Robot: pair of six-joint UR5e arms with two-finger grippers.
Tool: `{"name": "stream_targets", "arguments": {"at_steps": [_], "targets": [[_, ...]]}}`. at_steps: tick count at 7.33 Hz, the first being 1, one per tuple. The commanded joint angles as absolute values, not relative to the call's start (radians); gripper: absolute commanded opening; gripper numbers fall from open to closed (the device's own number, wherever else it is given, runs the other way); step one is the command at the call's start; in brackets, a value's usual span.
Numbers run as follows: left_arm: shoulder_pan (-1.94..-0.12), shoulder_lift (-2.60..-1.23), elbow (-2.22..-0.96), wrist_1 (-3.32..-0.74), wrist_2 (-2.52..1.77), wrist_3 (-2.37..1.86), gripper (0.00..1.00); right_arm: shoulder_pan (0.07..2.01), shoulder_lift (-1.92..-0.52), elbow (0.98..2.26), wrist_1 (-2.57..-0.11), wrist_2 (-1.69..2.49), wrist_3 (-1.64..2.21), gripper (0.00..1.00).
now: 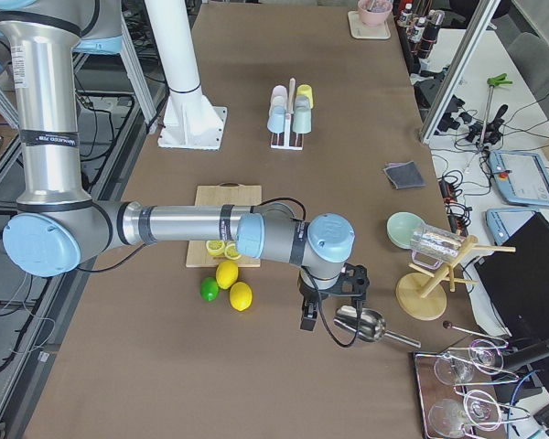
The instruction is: Place cup on cup holder
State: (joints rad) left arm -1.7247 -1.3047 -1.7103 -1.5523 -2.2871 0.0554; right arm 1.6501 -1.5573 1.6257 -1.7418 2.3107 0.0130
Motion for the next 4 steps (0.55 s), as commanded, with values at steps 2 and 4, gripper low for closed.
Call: {"name": "stream_targets", "arguments": {"at_steps": [2, 4], "targets": [[-1.723, -1.316, -1.716, -1.552, -2.292, 0.055, 0.99, 1.706, -1.560, 1.629, -1.740, 2.300, 0.000, 1.00], [-1.720, -1.328, -1.713, -1.562, -2.325, 0.054, 0.99, 1.706, -1.563, 1.629, -1.733, 2.296, -0.002, 1.00]]}}
